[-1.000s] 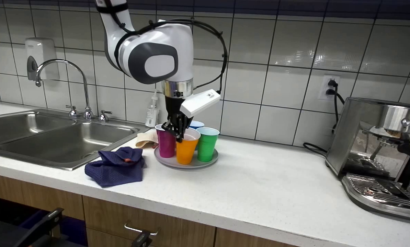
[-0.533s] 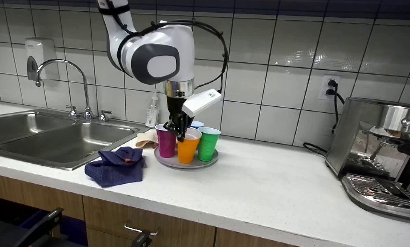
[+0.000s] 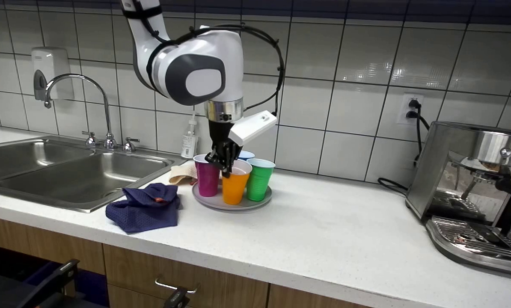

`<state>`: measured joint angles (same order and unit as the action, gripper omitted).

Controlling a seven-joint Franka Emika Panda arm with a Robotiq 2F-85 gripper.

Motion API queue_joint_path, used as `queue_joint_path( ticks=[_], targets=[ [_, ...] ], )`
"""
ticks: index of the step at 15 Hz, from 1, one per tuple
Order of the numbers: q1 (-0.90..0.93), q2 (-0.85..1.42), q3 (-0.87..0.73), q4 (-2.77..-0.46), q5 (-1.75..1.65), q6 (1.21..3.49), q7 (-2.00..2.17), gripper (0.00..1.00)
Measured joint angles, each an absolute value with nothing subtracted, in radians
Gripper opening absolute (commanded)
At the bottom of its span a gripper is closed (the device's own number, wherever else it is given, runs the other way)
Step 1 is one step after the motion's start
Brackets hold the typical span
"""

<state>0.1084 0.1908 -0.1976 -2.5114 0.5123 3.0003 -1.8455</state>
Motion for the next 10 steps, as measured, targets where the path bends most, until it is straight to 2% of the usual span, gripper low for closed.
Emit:
queue_joint_path(
  ticks=[10],
  targets=[
    [0.109,0.161,-0.217,-2.538,0.444,2.973,-1.845,0.01]
  ],
)
